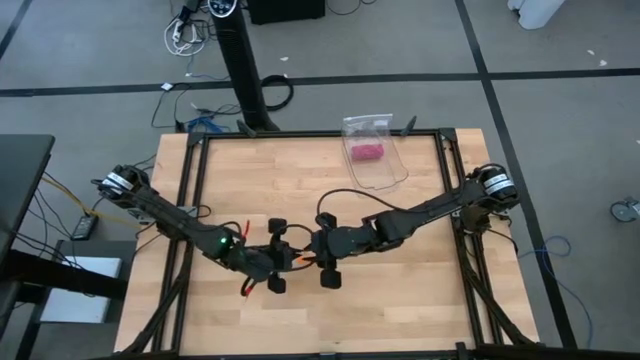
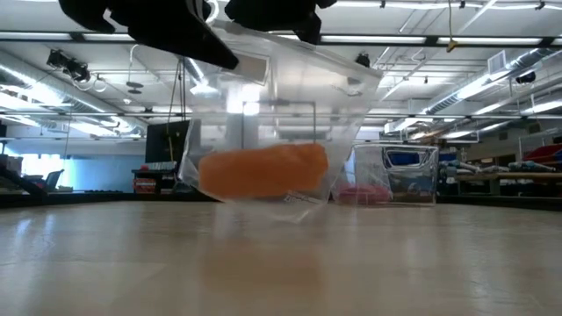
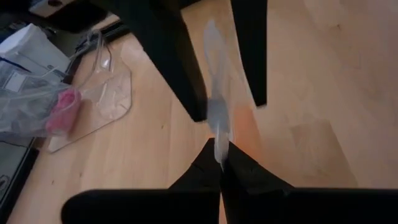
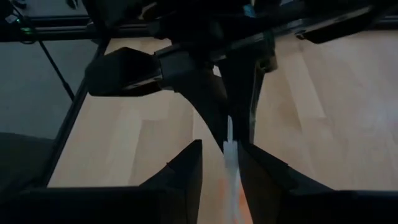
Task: Roll bandage
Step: Close the transparent zip bag
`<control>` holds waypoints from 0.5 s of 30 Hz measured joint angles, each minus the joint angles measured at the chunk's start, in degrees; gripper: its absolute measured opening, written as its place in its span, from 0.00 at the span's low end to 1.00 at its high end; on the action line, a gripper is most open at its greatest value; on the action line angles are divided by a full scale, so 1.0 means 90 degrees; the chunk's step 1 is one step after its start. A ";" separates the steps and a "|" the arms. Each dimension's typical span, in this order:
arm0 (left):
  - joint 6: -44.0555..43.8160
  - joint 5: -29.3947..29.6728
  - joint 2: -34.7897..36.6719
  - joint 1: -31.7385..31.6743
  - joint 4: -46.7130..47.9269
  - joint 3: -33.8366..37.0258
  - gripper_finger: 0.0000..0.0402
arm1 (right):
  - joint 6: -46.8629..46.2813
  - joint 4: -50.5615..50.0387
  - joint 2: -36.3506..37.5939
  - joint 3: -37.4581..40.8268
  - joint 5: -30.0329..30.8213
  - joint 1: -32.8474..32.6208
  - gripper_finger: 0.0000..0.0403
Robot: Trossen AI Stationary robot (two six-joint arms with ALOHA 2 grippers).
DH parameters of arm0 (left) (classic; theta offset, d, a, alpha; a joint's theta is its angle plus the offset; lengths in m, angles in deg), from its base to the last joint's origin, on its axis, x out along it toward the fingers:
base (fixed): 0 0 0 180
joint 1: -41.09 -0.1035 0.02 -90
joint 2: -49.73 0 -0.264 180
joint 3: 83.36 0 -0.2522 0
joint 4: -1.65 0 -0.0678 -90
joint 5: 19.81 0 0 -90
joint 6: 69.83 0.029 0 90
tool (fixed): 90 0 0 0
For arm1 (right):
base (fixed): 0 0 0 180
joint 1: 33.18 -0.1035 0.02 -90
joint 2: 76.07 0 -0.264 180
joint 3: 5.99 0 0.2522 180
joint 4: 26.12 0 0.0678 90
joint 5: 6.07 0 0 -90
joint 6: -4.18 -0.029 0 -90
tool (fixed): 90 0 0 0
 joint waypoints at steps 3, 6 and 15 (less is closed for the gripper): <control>-0.0017 -0.0006 0.0000 -0.0040 -0.0079 -0.0002 0.00 | 0.0107 0.0000 0.0002 0.0000 -0.0003 0.0033 0.21; -0.0043 -0.0024 0.0000 -0.0055 -0.0094 -0.0002 0.00 | 0.0106 -0.0018 0.0002 0.0002 0.0000 0.0099 0.16; -0.0295 -0.0026 0.0000 -0.0067 -0.0126 -0.0002 0.00 | 0.0111 -0.0174 0.0012 0.0002 0.0019 0.0140 0.06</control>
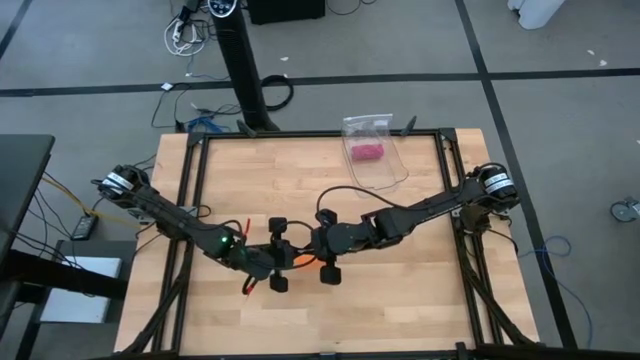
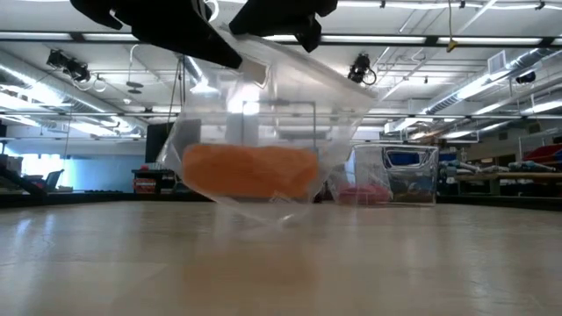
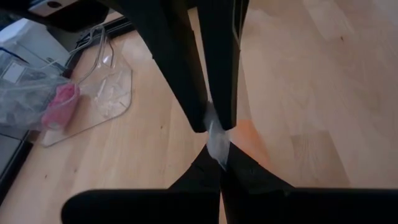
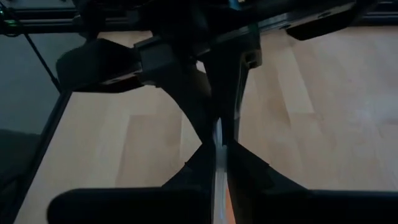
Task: Roll bandage
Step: Close the transparent zip bag
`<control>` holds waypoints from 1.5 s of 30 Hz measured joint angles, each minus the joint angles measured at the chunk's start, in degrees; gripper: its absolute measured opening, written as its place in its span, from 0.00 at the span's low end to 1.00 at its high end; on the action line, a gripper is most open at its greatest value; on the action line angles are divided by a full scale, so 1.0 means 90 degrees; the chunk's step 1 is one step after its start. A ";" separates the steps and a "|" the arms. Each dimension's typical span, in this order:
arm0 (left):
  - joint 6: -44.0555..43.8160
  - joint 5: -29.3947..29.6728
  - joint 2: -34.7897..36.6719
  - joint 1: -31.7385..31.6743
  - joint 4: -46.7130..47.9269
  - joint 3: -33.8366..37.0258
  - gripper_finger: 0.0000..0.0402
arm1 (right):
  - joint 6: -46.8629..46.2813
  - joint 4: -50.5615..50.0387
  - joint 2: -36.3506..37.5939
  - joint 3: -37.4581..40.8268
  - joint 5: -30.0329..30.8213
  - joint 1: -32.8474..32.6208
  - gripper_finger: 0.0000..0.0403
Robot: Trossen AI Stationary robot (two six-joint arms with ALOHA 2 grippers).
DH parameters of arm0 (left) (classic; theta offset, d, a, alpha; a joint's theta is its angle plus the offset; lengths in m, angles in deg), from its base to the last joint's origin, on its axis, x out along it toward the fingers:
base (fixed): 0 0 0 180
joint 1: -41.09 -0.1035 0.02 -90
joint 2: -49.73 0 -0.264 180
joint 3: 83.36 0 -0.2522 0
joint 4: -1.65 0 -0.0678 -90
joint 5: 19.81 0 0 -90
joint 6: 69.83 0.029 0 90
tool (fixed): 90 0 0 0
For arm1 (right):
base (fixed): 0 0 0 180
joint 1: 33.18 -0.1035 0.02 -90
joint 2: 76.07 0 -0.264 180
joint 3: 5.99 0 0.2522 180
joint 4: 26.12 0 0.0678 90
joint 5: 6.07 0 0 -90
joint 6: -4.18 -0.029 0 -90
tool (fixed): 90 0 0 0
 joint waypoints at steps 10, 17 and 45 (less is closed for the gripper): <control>-0.0191 -0.0002 0.0000 0.0000 -0.0018 0.0000 0.00 | -0.0015 -0.0494 0.0005 -0.0005 0.0024 -0.0022 0.07; -0.0208 -0.0029 0.0000 0.0000 -0.0018 0.0000 0.00 | -0.0019 -0.0663 0.0016 -0.0005 0.0022 -0.0022 0.07; -0.0203 -0.0159 0.0002 0.0007 -0.0015 0.0002 0.00 | 0.0151 -0.2907 0.0017 -0.0872 0.0171 -0.0080 0.12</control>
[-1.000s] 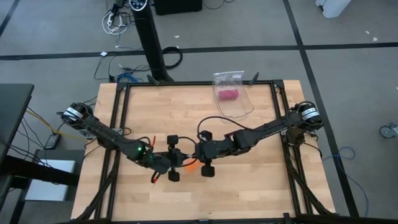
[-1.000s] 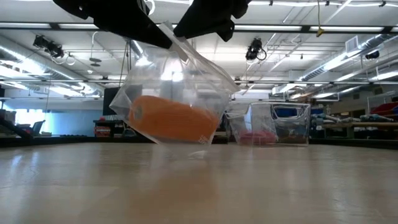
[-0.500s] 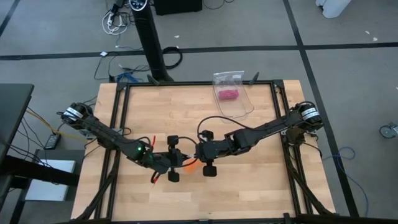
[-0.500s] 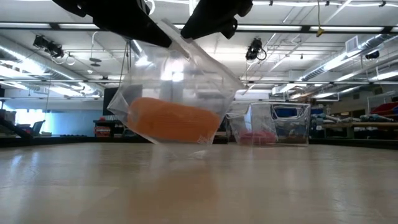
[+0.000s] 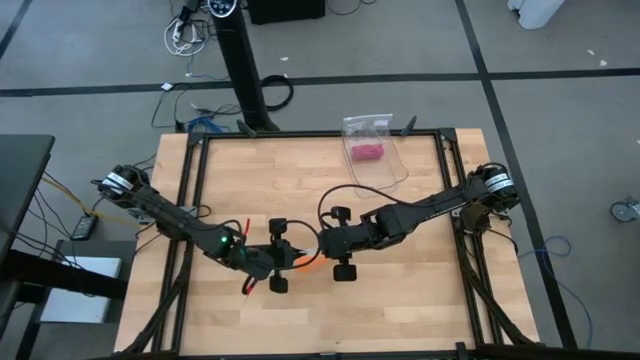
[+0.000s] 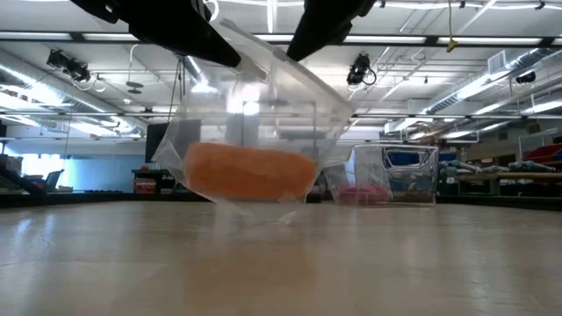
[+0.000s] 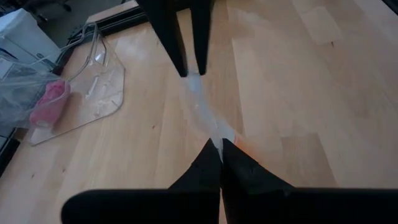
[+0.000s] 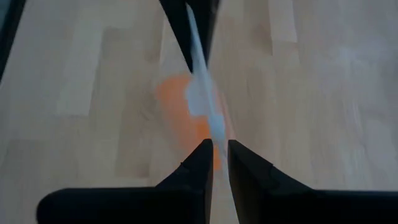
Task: Roll bandage
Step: Close the transparent zip bag
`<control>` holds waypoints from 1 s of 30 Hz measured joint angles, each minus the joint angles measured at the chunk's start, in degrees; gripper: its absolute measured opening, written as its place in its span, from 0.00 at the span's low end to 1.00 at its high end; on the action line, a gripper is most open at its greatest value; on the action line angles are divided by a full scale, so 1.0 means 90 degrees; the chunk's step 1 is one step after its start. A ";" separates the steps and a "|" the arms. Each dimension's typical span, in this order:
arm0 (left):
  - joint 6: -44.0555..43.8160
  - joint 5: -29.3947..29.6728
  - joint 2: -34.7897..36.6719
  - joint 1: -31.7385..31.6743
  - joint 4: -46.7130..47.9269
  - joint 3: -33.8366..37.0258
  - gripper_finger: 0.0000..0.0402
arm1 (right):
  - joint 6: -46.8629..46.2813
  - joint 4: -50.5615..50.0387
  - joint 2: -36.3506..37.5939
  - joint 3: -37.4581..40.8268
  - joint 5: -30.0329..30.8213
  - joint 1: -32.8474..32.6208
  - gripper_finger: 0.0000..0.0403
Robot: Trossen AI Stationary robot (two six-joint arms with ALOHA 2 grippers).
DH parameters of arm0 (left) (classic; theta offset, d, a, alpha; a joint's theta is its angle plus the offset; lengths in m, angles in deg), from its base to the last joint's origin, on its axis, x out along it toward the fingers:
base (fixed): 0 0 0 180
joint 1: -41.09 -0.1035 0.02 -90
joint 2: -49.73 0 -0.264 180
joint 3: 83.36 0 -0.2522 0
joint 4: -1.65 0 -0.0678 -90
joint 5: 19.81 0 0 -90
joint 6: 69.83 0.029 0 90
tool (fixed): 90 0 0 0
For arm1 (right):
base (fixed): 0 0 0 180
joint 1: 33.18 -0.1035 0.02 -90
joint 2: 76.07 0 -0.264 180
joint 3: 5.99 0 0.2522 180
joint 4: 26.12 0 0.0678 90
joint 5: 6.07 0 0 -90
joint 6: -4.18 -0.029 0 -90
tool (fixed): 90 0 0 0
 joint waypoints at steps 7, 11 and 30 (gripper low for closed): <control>0.0008 -0.0082 0.0000 0.0003 -0.0009 0.0000 0.00 | -0.0253 -0.0563 0.0000 -0.0002 0.0023 0.0000 0.13; 0.0017 -0.0106 0.0000 0.0003 -0.0025 0.0000 0.00 | -0.0254 -0.0590 0.0024 -0.0050 0.0113 -0.0079 0.14; 0.0022 -0.0149 0.0000 -0.0002 -0.0156 0.0003 0.00 | 0.0010 -0.0016 -0.0007 -0.0262 -0.0183 -0.0012 0.31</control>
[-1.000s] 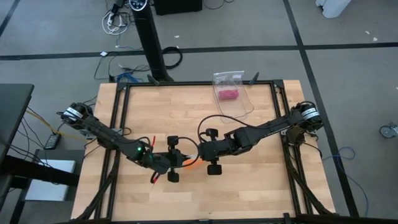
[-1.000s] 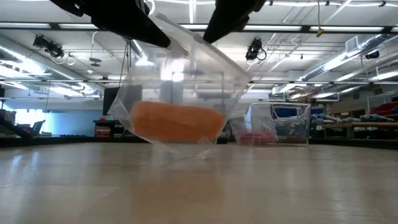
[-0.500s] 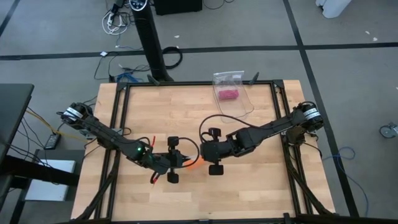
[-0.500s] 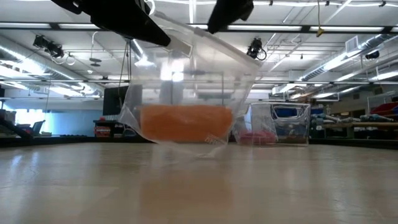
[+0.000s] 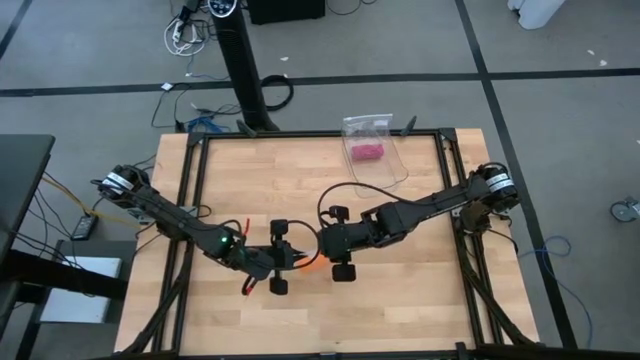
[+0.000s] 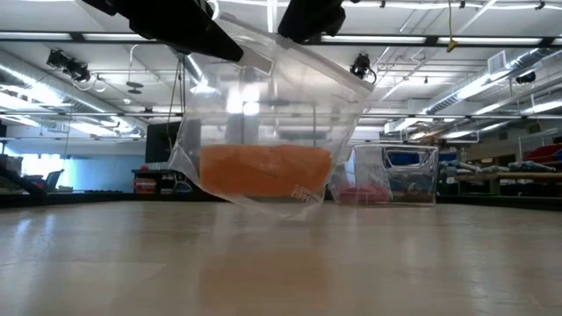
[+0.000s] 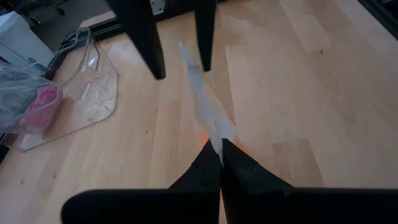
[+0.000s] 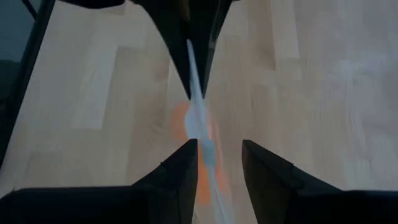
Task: Roll bandage
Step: Close the transparent zip bag
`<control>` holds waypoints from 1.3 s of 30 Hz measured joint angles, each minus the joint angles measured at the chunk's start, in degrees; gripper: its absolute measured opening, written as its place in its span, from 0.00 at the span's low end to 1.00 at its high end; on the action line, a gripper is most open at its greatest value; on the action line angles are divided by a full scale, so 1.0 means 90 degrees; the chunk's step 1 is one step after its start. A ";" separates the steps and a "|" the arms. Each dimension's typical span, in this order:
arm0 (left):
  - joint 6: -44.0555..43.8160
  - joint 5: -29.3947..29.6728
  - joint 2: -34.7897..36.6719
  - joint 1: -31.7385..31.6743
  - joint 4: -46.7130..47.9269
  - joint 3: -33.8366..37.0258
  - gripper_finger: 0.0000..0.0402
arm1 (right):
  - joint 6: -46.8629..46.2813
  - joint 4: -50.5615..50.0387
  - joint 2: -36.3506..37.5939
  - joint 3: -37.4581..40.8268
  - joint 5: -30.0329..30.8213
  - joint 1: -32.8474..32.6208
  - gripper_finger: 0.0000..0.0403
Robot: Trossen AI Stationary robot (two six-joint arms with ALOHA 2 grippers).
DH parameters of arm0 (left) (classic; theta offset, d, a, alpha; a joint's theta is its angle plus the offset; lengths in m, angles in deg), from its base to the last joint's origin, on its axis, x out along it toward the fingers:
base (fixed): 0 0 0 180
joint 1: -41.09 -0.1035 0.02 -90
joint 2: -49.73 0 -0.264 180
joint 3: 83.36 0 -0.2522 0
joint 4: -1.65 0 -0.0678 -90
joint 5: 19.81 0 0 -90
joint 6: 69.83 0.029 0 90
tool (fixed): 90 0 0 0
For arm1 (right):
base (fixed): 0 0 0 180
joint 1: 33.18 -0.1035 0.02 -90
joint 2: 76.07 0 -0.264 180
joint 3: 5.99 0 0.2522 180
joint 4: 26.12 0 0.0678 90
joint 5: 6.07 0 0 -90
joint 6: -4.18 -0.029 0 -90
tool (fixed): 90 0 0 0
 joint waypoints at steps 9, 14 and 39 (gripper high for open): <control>0.0022 0.0000 0.0000 -0.0002 -0.0117 0.0000 0.00 | 0.0065 0.0023 0.0000 0.0005 -0.0069 0.0024 0.22; 0.0025 0.0000 0.0000 -0.0002 -0.0140 0.0000 0.00 | 0.0171 -0.0027 0.0000 0.0007 -0.0061 0.0026 0.09; 0.0155 0.0000 0.0000 -0.0002 -0.0244 0.0000 0.00 | -0.0083 -0.0156 0.0099 -0.0041 0.0232 -0.0072 0.33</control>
